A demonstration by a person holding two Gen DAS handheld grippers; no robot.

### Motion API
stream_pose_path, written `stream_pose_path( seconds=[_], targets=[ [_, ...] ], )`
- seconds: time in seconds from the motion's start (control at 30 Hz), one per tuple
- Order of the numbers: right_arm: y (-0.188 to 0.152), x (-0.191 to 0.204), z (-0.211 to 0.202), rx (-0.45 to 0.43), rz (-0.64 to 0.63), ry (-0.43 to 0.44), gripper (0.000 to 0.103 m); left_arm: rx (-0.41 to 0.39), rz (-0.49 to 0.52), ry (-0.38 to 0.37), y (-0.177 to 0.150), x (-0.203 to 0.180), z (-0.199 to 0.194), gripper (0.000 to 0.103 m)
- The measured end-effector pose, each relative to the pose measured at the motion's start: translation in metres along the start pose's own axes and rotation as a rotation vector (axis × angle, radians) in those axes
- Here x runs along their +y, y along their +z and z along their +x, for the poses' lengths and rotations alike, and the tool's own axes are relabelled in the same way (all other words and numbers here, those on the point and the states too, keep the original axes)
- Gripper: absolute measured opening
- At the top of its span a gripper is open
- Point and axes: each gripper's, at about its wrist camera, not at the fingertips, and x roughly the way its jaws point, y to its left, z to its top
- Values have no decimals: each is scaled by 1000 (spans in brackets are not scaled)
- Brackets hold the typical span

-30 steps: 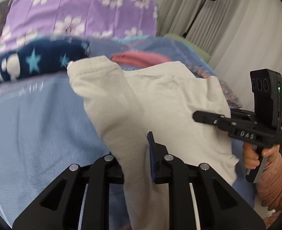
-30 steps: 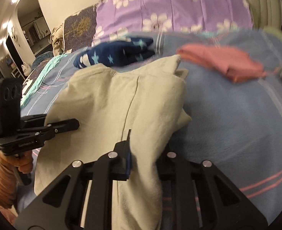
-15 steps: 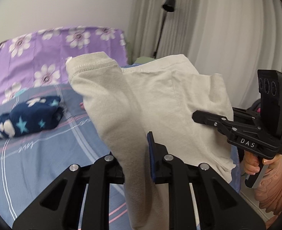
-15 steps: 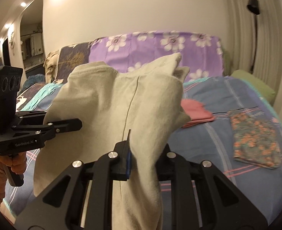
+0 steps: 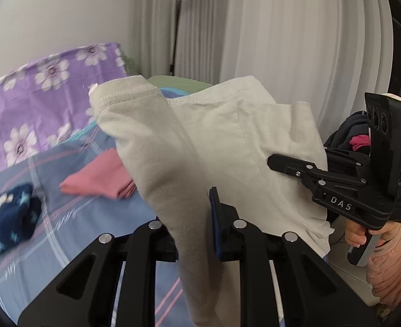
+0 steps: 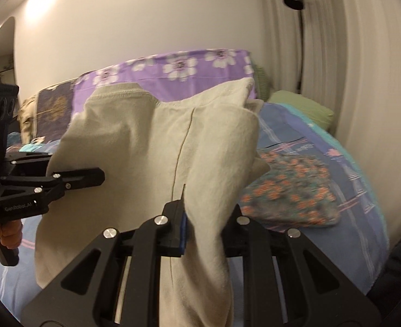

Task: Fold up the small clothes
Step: 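Lift the folded cream shirt with the right gripper and carry it, then place the folded shirt onto the floral cloth stack and release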

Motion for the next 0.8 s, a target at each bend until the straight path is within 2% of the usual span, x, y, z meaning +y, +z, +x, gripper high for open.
stream_pose_path(
  seconds=[0.17, 0.5, 0.63, 0.8],
  targets=[
    [24, -43, 10, -18, 29, -76, 16, -16, 64, -9, 41, -22, 39, 18],
    [77, -118, 57, -46, 97, -234, 16, -27, 100, -21, 115, -34, 122, 18],
    [88, -137, 89, -27, 115, -285, 16, -22, 104, -5, 134, -32, 152, 18],
    [98, -156, 134, 20, 129, -338, 16, 29, 90, 21, 144, -26, 204, 18]
  ],
)
